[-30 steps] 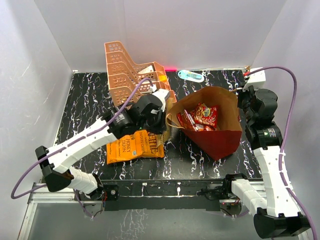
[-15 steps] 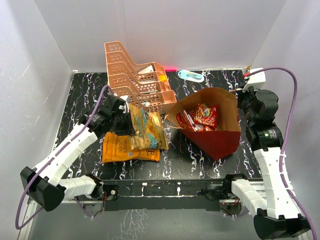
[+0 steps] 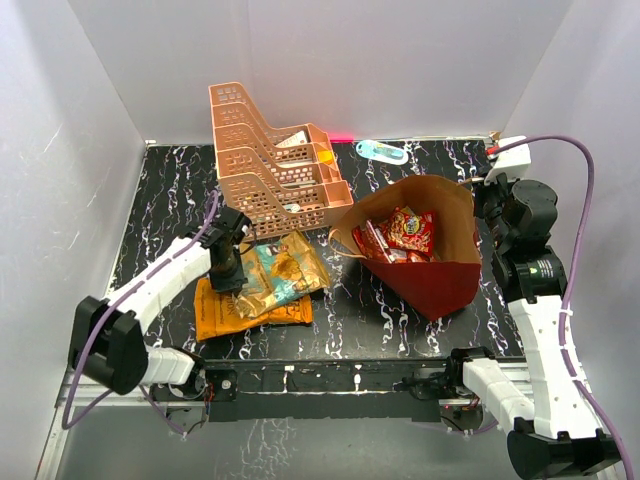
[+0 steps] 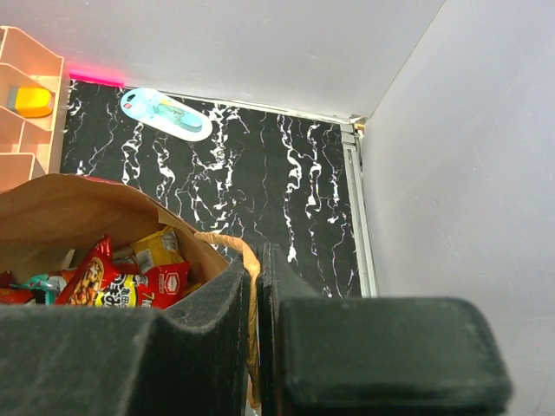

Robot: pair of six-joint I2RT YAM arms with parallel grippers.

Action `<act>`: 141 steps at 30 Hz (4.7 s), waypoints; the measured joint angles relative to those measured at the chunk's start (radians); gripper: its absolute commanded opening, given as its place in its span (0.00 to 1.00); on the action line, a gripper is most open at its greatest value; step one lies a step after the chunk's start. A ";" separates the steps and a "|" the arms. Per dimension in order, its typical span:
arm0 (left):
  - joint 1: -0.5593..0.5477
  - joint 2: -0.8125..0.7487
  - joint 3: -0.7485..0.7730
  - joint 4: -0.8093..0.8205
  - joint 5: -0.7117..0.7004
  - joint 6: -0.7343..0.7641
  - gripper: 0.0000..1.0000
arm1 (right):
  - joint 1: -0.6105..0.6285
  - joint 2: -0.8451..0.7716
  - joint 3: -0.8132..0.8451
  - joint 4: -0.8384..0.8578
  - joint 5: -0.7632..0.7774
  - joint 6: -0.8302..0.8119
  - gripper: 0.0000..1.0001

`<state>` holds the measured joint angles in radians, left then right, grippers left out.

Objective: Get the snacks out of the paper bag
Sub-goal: Place the snack at the center of the board, then take out the snack from the paper bag.

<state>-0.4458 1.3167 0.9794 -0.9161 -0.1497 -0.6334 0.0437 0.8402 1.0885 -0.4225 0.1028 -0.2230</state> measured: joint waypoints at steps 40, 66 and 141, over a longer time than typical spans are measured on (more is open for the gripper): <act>-0.007 -0.343 0.102 0.449 0.531 -0.122 0.98 | 0.000 -0.177 -0.114 -0.031 -0.536 0.051 0.08; -0.560 0.254 0.367 0.393 -0.111 -0.360 0.72 | 0.000 -0.215 -0.122 -0.042 -0.408 0.169 0.08; -0.546 0.336 0.802 0.586 0.074 -0.273 0.00 | 0.000 -0.278 -0.120 -0.136 -0.290 0.052 0.08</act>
<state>-0.9913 1.6524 1.7813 -0.3302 -0.0757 -0.9066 0.0437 0.5625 0.9684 -0.5587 -0.1871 -0.1707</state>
